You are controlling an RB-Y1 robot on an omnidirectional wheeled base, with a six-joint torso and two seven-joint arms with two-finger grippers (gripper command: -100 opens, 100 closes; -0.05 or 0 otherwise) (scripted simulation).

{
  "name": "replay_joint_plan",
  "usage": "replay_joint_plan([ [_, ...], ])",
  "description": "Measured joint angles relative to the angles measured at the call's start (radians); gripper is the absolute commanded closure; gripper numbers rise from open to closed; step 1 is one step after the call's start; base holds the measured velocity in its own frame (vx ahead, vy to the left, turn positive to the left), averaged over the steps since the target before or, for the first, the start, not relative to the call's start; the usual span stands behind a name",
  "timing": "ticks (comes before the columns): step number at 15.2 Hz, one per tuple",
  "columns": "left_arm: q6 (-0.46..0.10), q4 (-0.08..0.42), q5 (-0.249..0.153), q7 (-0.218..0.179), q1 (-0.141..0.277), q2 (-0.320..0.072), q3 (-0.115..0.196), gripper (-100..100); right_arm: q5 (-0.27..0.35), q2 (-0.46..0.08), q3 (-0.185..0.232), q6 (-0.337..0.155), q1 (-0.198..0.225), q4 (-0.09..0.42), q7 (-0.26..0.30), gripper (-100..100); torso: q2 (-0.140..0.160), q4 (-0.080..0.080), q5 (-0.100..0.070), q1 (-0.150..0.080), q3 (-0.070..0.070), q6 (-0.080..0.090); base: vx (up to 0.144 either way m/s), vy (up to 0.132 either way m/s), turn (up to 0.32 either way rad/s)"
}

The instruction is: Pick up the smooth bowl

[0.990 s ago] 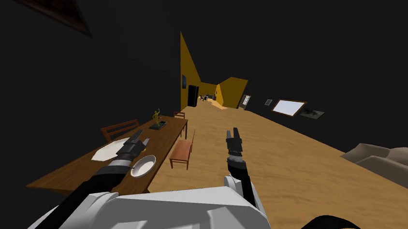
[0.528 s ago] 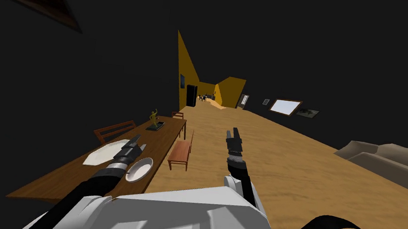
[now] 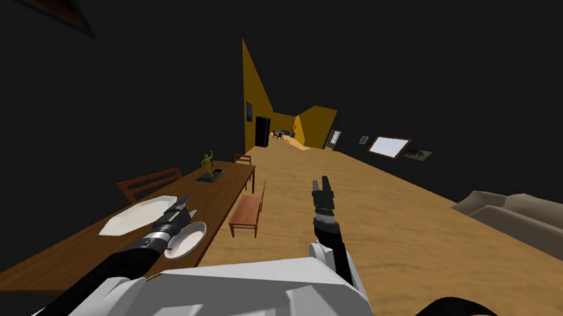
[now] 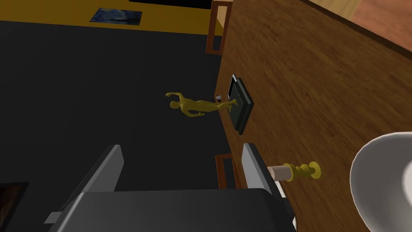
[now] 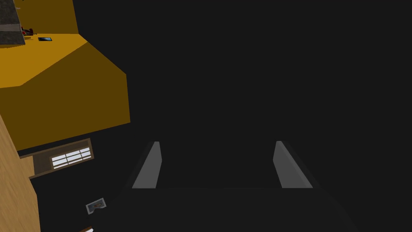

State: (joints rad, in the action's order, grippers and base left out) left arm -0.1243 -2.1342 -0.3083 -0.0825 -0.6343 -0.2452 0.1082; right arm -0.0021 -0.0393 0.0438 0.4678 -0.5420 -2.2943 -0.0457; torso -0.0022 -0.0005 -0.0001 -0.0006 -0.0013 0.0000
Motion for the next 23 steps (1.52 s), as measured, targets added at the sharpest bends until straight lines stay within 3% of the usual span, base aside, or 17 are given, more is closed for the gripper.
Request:
replay_joint_plan([
  [23,-0.409,0.078,-0.116,-0.068,-0.094,0.026,0.102,-100,0.000,0.000,0.000,0.000,0.000,0.000,0.000,0,0.000,0.000,0.000,0.000,0.000,0.000,0.032,-0.005,-0.044],
])
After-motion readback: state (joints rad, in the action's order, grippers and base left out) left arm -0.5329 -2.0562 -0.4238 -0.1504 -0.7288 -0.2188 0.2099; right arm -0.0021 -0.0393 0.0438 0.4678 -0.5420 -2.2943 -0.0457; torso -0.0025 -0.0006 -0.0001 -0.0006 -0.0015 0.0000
